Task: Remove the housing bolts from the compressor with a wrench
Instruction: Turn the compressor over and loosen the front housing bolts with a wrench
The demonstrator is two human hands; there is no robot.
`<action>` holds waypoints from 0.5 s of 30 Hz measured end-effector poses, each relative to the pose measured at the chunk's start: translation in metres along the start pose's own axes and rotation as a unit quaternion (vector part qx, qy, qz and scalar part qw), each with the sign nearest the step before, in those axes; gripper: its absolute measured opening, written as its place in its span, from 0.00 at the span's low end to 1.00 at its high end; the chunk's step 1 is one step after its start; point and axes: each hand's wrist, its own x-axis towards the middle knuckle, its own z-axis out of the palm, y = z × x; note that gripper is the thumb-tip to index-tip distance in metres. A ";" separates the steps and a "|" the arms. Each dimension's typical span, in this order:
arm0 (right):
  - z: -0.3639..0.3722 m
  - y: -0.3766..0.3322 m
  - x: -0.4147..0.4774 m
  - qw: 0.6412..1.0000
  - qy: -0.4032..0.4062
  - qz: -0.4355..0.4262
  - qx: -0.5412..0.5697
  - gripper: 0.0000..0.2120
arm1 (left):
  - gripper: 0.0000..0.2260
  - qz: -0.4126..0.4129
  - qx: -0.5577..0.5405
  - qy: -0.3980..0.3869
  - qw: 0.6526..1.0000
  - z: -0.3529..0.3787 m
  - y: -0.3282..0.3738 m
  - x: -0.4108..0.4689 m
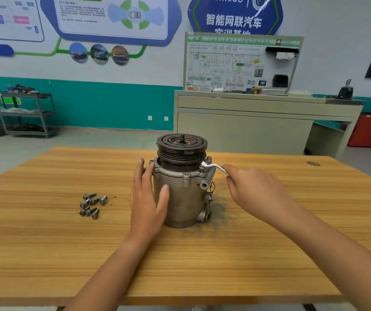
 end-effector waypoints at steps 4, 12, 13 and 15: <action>-0.018 -0.017 0.000 0.985 -0.028 -0.073 -0.157 0.25 | 0.30 0.004 0.011 0.001 1.000 0.004 -0.002 -0.003; -0.031 -0.010 0.014 0.948 -0.065 -0.160 -0.266 0.23 | 0.28 0.002 0.011 -0.008 1.000 0.004 0.002 -0.006; -0.029 -0.005 0.015 0.949 -0.056 -0.167 -0.261 0.23 | 0.27 0.001 0.010 -0.011 1.000 0.003 0.002 -0.007; -0.026 0.003 0.019 0.948 -0.041 -0.183 -0.256 0.24 | 0.26 0.000 0.006 -0.014 1.000 0.000 0.002 -0.010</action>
